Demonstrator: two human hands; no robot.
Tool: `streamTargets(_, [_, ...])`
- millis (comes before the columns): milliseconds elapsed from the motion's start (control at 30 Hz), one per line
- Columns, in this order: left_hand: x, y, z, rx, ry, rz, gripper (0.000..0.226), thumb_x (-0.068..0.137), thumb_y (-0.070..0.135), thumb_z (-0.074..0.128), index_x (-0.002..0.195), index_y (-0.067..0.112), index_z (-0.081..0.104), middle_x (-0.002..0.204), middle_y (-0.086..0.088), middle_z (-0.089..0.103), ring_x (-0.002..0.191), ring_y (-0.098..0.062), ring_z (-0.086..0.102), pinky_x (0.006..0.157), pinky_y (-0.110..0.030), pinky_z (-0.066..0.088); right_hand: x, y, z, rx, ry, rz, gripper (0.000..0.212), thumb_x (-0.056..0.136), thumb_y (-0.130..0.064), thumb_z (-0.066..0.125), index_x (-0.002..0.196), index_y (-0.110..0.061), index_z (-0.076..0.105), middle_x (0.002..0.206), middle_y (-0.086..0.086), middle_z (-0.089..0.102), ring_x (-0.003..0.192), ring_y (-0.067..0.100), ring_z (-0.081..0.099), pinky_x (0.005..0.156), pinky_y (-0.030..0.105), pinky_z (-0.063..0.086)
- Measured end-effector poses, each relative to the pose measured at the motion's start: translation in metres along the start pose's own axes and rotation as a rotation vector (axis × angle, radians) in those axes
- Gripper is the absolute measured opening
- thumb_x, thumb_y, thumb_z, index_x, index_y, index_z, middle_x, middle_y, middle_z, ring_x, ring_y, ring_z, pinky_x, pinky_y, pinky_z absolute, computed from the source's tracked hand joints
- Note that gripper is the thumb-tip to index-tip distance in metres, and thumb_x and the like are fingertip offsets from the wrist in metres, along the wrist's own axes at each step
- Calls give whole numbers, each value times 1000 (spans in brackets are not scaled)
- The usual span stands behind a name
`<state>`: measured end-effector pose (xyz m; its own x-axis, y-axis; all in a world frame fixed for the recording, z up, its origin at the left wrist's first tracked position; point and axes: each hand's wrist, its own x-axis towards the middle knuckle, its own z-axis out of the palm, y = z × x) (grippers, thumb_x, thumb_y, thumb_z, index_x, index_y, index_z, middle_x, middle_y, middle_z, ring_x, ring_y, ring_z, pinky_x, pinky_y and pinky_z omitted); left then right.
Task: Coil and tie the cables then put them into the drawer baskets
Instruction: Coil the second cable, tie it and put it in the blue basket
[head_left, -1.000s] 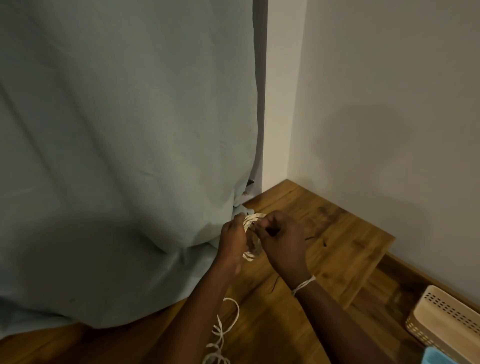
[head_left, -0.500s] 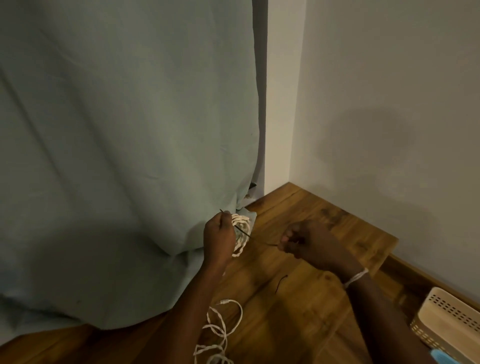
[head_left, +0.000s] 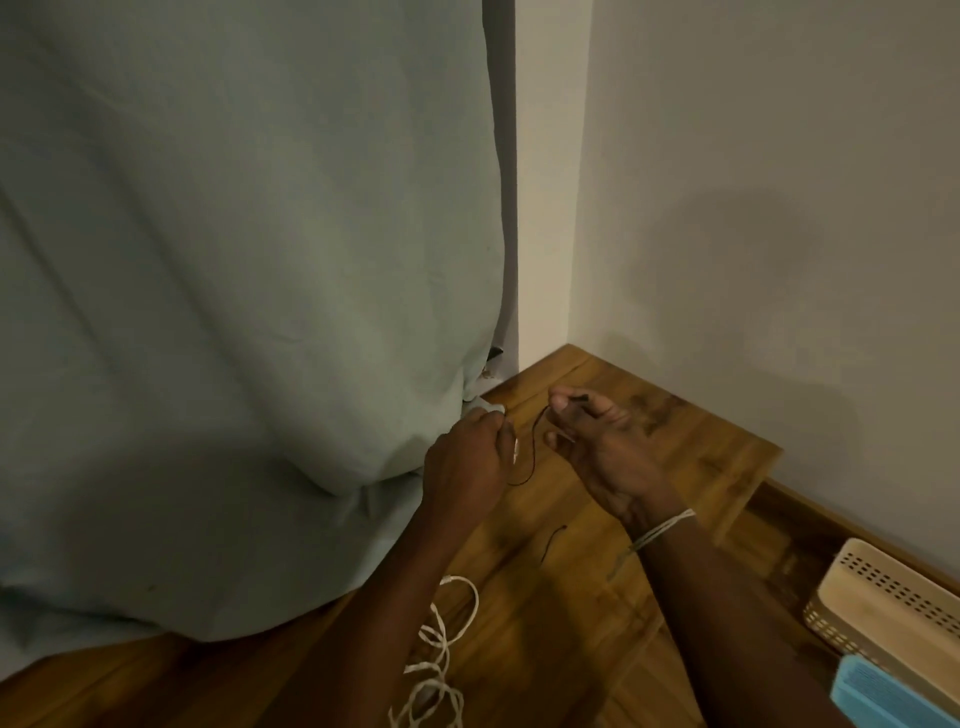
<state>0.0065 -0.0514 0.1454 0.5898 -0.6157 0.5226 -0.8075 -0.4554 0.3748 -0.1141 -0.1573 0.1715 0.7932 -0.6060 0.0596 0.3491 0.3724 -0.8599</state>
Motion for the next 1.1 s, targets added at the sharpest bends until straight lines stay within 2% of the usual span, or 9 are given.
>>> streamTargets(100, [1, 6, -5, 69, -40, 47, 30, 101, 32, 47, 91, 12, 67, 77, -5, 69, 64, -15, 61, 60, -25, 40, 0, 1, 5, -33, -6, -19, 16, 83, -8, 66, 98, -6, 71, 81, 4, 71, 78, 16, 66, 73, 28, 59])
streamTargets(233, [0, 10, -10, 211, 44, 132, 22, 74, 21, 82, 66, 17, 62, 44, 5, 50, 32, -8, 44, 36, -17, 26, 1, -5, 11, -178, -28, -96, 29, 83, -10, 69, 111, -11, 67, 84, 10, 73, 72, 18, 69, 64, 28, 59])
streamTargets(367, [3, 6, -3, 156, 110, 121, 15, 83, 23, 75, 74, 15, 67, 48, 3, 56, 38, -5, 38, 40, -17, 31, 5, -7, 9, -249, 0, -154, 24, 94, -7, 62, 115, -14, 70, 88, 11, 73, 72, 17, 65, 69, 29, 59])
streamTargets(533, [6, 6, 3, 44, -26, 95, 35, 103, 32, 38, 110, 10, 65, 99, -7, 69, 81, -19, 64, 72, -29, 48, 3, -4, 11, -486, -28, -247, 22, 95, -6, 63, 106, -20, 75, 86, -3, 74, 69, 2, 62, 65, 17, 50])
streamTargets(667, [7, 0, 13, 52, -3, 137, 62, 104, 39, 25, 81, 8, 73, 70, -4, 70, 56, -14, 66, 54, -28, 59, 4, -3, 13, -617, 27, -337, 19, 96, -4, 62, 101, -17, 76, 87, -9, 74, 72, -7, 64, 64, 12, 49])
streamTargets(800, [6, -1, 15, 44, -98, 116, 42, 105, 37, 33, 119, 12, 63, 113, -5, 68, 99, -18, 65, 83, -25, 43, 6, -2, 7, -572, 52, -294, 19, 96, -7, 61, 99, -14, 78, 85, -9, 76, 66, -2, 60, 60, 18, 48])
streamTargets(900, [7, 3, 5, 46, 22, 200, 26, 99, 29, 48, 99, 13, 69, 87, -4, 71, 73, -19, 67, 63, -25, 40, 8, 0, 2, -571, 63, -277, 17, 96, -10, 62, 98, -14, 78, 91, -4, 78, 70, 4, 62, 61, 24, 49])
streamTargets(1000, [7, 4, 3, 46, -17, 161, 26, 96, 28, 52, 96, 11, 71, 86, -5, 72, 72, -19, 68, 63, -26, 43, 9, 0, 2, -579, 52, -296, 14, 95, -13, 64, 96, -13, 78, 93, -3, 78, 79, 5, 69, 64, 18, 51])
streamTargets(1100, [6, 3, 0, 90, 42, 202, 21, 85, 28, 58, 76, 14, 71, 65, 0, 68, 52, -11, 64, 48, -23, 49, 9, 2, 1, -617, 43, -317, 13, 95, -13, 65, 98, -12, 77, 93, -4, 78, 84, 4, 70, 67, 15, 51])
